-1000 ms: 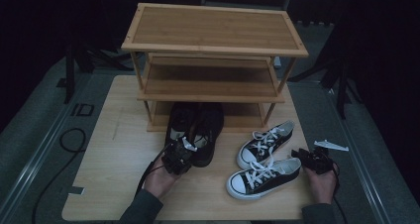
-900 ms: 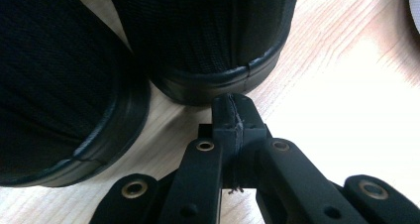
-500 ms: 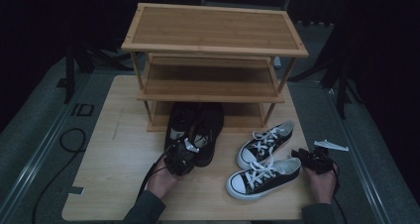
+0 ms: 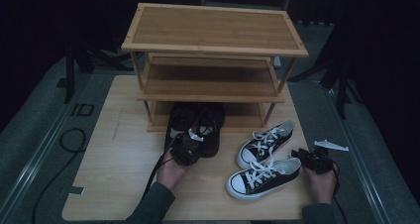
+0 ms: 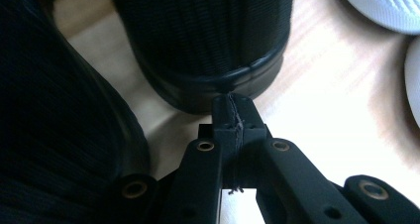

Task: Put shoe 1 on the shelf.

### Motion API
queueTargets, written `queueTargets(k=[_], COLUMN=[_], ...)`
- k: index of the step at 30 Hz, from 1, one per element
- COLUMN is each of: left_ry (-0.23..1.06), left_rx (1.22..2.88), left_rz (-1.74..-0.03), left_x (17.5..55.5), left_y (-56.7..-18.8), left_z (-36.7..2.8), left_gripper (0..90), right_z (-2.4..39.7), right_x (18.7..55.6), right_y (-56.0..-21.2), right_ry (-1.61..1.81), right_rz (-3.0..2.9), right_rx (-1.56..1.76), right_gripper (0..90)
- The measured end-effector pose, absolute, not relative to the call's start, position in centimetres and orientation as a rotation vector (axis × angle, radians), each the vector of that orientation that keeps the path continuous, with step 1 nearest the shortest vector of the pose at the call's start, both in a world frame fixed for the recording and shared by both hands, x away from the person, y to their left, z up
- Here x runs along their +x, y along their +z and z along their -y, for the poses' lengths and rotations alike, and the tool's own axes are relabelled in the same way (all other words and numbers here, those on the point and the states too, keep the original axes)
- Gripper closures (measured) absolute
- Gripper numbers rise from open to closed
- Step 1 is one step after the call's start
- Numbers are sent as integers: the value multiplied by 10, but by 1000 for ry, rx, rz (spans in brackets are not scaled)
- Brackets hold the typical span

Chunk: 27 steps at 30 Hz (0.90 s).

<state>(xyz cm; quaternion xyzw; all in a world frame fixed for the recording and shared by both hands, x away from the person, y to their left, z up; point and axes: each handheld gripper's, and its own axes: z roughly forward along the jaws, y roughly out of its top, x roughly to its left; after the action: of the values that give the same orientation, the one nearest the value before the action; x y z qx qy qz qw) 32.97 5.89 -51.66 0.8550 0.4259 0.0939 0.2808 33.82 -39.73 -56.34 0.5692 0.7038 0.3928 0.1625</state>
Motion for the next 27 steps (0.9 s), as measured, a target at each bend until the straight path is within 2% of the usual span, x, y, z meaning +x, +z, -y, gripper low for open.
queueTargets(k=[12, 27], left_ry=[267, 350], left_rx=[2294, 2293], left_rz=[-1065, -1078], left_x=[327, 338], left_y=[-508, -501], left_z=[-44, -28], left_gripper=[900, 900], right_z=[397, 397], right_x=[338, 339], right_y=[-563, -563], right_ry=[1119, 1120], right_rz=[-2009, -2010], right_rx=[1623, 1623], right_gripper=[572, 572])
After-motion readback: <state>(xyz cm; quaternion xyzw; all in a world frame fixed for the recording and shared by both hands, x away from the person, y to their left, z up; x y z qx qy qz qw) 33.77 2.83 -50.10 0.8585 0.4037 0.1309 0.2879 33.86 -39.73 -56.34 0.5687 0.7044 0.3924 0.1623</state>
